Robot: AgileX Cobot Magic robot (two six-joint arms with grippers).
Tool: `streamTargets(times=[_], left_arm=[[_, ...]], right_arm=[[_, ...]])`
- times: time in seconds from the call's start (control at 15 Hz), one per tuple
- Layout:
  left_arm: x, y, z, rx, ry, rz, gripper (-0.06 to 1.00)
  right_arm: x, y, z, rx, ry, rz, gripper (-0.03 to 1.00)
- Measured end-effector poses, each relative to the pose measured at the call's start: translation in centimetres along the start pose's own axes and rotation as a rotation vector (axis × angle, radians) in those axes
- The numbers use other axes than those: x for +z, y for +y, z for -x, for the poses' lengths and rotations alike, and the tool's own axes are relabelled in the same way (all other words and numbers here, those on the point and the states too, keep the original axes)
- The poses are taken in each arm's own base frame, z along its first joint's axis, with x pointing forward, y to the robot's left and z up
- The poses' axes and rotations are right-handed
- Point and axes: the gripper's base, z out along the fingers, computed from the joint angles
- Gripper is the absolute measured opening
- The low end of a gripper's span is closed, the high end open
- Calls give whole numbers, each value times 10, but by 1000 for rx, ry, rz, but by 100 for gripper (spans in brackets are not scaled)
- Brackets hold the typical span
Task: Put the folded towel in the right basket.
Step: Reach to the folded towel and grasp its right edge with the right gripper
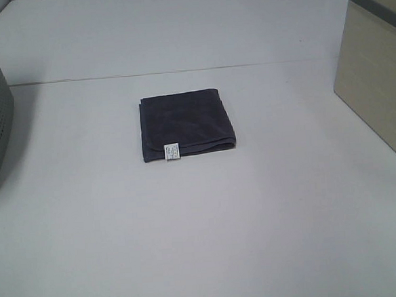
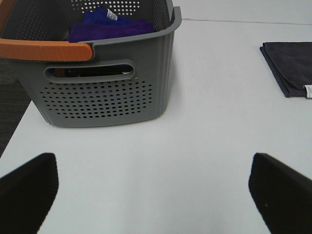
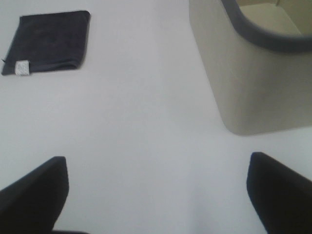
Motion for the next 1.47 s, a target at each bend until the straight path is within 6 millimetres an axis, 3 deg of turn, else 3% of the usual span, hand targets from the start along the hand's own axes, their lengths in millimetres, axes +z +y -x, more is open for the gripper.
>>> streamTargets(times=[0.13,0.27,0.4,0.47,0.53,0.67,0.87,1.2,1.33,1.4,1.47], left_arm=[[0,0,0,0,0,0,99],[0,0,0,0,0,0,99],[0,0,0,0,0,0,99],[0,0,0,0,0,0,99],[0,0,0,0,0,0,99],[0,0,0,0,0,0,99],[0,0,0,0,0,0,99],[0,0,0,0,0,0,99],[0,0,0,0,0,0,99],[0,0,0,0,0,0,99],[0,0,0,0,0,0,99]], right_arm=[[31,4,72,3,120,41,94],[84,6,132,-34,255,99,94],[151,13,170,-50,356,205,94],[182,27,184,-60,384,284,94],[236,58,189,-68,465,399,94],[310,88,180,-21,597,513,94],[387,97,159,29,705,570,93],[449,97,124,135,701,556,93],[475,77,118,172,675,520,93],[499,54,110,208,663,494,92],[509,49,104,214,673,493,92]])
